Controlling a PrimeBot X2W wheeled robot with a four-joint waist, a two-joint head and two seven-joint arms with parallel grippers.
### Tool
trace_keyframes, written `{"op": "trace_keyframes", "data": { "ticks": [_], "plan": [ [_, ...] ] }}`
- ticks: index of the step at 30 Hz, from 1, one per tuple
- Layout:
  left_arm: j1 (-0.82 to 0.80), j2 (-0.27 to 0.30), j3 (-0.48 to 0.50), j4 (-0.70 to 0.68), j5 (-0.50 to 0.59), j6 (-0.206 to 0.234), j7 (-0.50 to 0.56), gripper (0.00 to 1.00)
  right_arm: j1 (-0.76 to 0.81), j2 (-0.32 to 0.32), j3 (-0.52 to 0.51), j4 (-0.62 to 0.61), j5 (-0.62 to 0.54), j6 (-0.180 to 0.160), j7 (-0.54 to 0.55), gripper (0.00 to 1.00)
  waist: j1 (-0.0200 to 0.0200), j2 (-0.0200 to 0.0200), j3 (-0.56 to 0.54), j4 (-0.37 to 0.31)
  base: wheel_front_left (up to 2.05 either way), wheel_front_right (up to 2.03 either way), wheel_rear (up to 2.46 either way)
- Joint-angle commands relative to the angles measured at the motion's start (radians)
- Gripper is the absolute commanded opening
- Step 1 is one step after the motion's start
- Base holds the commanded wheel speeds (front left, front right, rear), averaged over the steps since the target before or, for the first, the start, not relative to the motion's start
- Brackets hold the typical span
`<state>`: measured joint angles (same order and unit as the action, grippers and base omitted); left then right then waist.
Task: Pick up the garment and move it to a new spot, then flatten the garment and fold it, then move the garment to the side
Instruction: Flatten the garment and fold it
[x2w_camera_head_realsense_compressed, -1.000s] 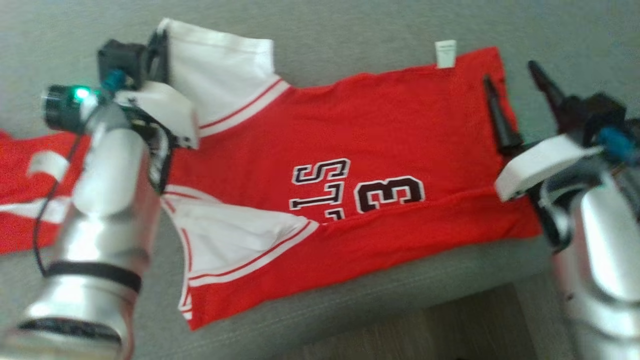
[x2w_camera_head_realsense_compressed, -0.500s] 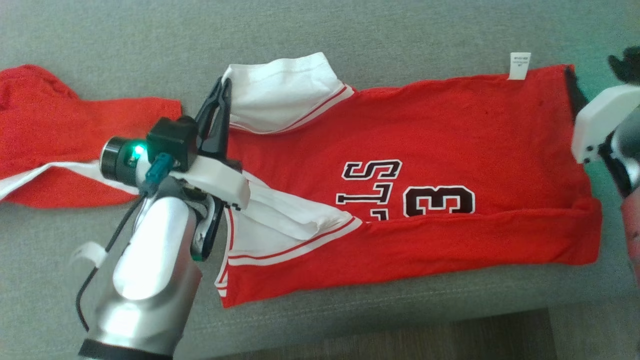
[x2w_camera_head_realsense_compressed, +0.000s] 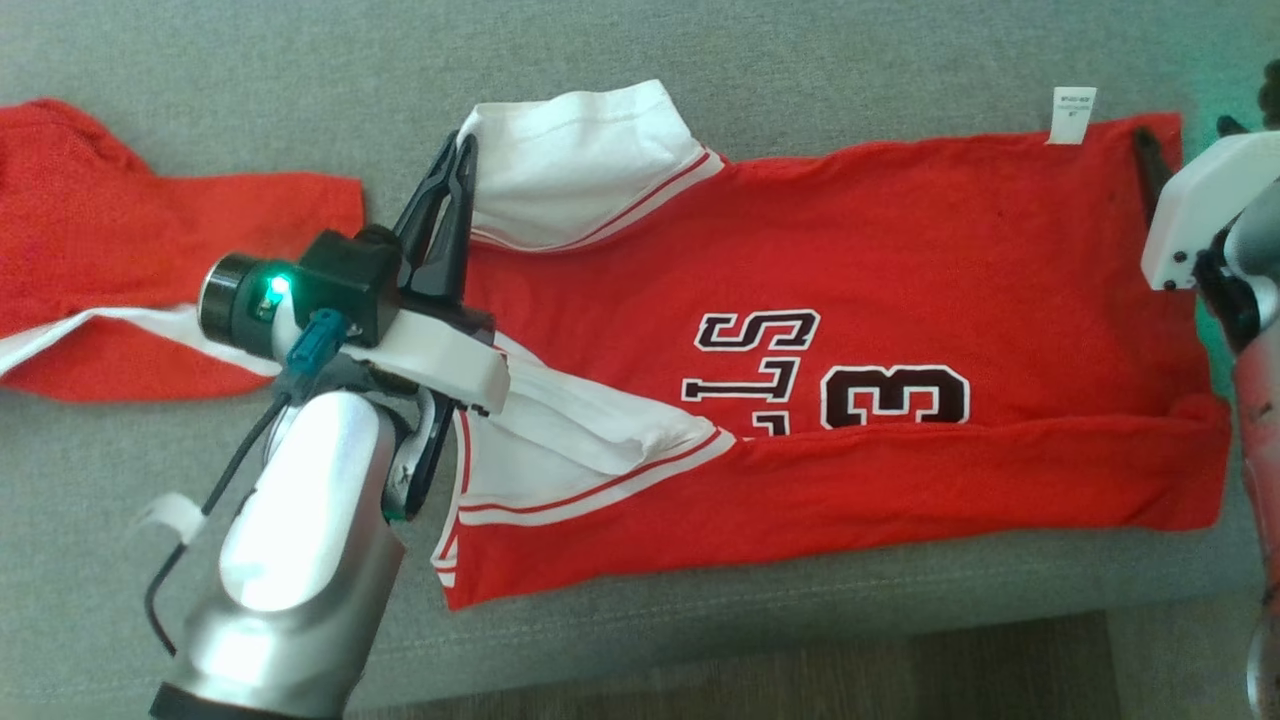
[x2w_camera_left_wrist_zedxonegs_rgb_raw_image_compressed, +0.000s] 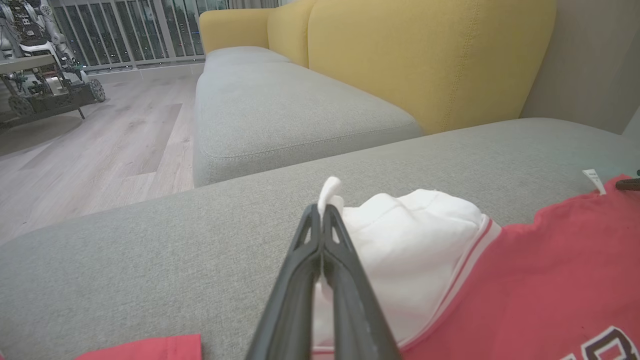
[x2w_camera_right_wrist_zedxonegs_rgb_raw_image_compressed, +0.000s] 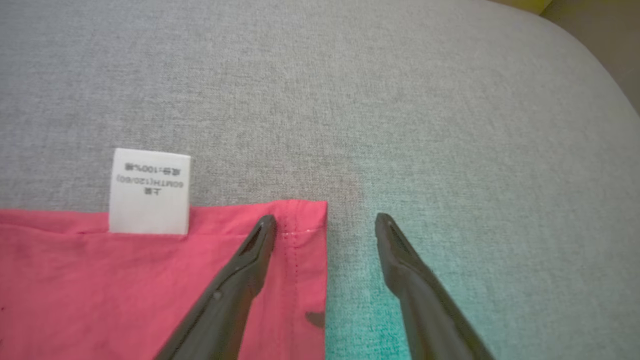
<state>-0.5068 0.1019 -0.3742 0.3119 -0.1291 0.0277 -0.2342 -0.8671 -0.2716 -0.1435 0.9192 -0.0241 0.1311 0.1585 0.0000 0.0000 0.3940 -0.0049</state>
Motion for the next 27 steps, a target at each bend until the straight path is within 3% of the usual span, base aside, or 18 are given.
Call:
{"op": "trace_keyframes", "data": {
  "ticks": [1,10,11,12,13,27],
  "plan": [
    [-0.014,0.029,0.027,-0.043,-0.007,0.009,0.004,0.0,-0.03,0.002,0.003,-0.015,0.003,0.0,-0.01,1.0,0.0,0.0,0.003,0.001,0.0,0.0,0.0],
    [-0.015,0.039,0.018,-0.078,-0.01,0.015,0.02,0.0,-0.068,0.015,-0.009,0.09,0.004,0.0,-0.041,1.0,0.0,0.0,0.017,0.007,0.0,0.0,0.0],
    [-0.015,0.04,0.018,-0.08,-0.01,0.016,0.022,0.0,-0.072,0.017,-0.006,0.101,0.007,0.0,-0.043,0.71,0.0,0.0,0.017,0.007,0.0,0.0,0.0],
    [-0.015,0.041,0.017,-0.081,-0.01,0.017,0.024,0.0,-0.075,0.017,-0.004,0.109,0.009,0.0,-0.048,0.2,0.0,0.0,0.017,0.008,0.0,0.0,0.0],
    [-0.015,0.043,0.017,-0.082,-0.011,0.018,0.025,0.0,-0.077,0.017,-0.002,0.117,0.011,0.0,-0.053,0.0,0.0,0.0,0.017,0.007,0.0,0.0,0.0],
    [0.016,0.059,0.037,-0.069,-0.035,0.047,0.024,0.0,-0.054,0.009,0.057,0.17,0.024,0.0,-0.215,0.0,0.0,0.0,-0.056,-0.003,0.0,0.0,0.0]
  ]
}}
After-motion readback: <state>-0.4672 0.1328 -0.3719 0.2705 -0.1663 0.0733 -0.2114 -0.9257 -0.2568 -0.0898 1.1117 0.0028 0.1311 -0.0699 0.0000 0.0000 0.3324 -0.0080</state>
